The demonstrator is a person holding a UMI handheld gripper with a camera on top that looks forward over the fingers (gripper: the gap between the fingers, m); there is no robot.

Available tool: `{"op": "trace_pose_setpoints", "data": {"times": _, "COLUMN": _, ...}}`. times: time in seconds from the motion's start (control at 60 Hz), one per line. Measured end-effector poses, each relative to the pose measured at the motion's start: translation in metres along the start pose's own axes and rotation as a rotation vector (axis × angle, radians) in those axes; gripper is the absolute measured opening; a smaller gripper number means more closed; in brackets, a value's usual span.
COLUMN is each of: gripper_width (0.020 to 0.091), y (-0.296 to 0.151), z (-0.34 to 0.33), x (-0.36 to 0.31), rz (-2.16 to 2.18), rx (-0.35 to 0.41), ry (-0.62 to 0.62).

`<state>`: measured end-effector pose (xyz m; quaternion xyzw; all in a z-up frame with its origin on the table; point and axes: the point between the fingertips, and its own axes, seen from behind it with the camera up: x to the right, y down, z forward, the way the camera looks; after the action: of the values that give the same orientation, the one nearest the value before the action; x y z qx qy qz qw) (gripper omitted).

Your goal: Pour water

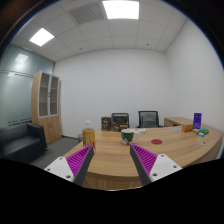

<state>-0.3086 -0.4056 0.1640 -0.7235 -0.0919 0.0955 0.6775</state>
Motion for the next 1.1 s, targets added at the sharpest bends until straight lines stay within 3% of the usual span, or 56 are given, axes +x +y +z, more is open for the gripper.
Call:
{"op": "trace_pose_setpoints", "data": {"times": 0.25, "gripper_width": 0.0812, "y": 0.005, "z": 0.007, "x": -0.014, "rz": -0.002, "rx": -0.004, "ry": -0.026}}
{"op": "trace_pose_setpoints", "data": {"times": 0.483, "gripper_width": 0.0817, "y": 0.026, "z": 0.047, "x": -0.07, "rz": -0.015, "rx": -0.029, "ry": -0.102}}
{"op": "trace_pose_setpoints", "data": {"times": 0.717, "gripper_width": 0.0812, "y": 0.032, "z": 0.153, "x": -0.129, "rz": -0.02, "rx": -0.027, "ry": -0.117}}
{"op": "trace_pose_setpoints", "data": {"times": 0.85, "gripper_width": 0.0812, "y": 0.029, "z": 0.222, "x": -0.131, "rz": -0.068, "rx": -0.006, "ry": -0.054}}
{"op": "trace_pose_setpoints", "data": {"times": 1.05, "gripper_width": 0.0813, "y": 0.039, "z": 0.281, "x": -0.132, "rz": -0.074, "rx": -0.036, "ry": -0.022}}
{"op": "trace_pose_setpoints", "data": {"times": 1.1, "gripper_width": 0.0767, "y": 0.042, "z": 0.293, "x": -0.123, "rz": -0.085, "rx": -0.034, "ry": -0.014}}
